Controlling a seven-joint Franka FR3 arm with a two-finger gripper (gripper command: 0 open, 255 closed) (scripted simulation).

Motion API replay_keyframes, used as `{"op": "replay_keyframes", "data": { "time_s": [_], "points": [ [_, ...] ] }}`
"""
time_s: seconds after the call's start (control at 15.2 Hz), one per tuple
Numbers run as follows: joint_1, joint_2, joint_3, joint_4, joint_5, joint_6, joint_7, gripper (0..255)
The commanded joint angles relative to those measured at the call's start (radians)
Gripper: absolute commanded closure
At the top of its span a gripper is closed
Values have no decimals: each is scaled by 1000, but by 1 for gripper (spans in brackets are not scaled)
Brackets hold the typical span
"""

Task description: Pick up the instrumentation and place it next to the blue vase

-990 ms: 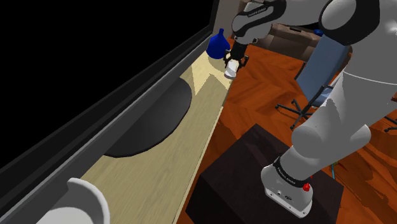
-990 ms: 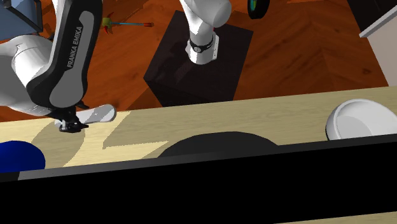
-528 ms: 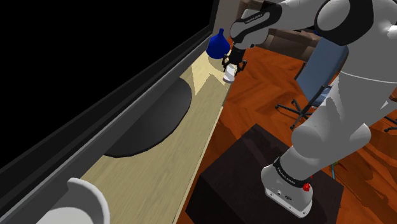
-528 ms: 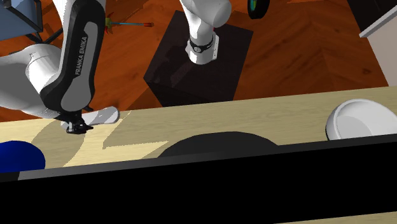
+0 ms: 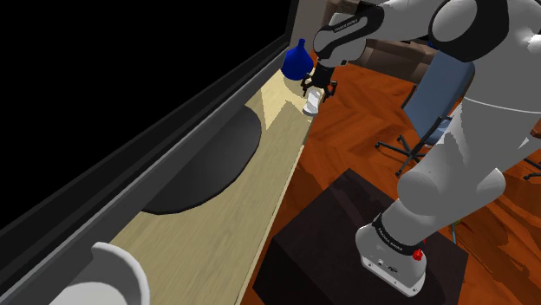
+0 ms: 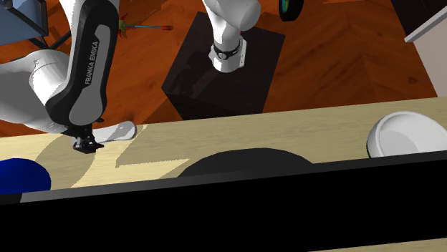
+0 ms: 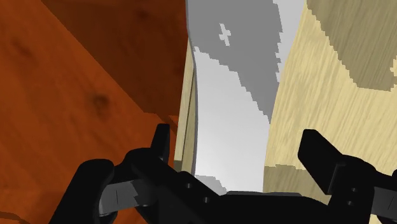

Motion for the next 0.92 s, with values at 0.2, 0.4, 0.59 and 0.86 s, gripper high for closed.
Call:
{"op": "replay_keyframes", "data": {
  "time_s": [0.2,0.4,0.59,0.86],
  "points": [
    [-1,-31,0,27,0,-59,0,0],
    [-1,-56,0,57,0,-112,0,0],
    [-1,-56,0,57,0,-112,0,0],
    [-1,-56,0,57,0,-112,0,0]
  ]
}}
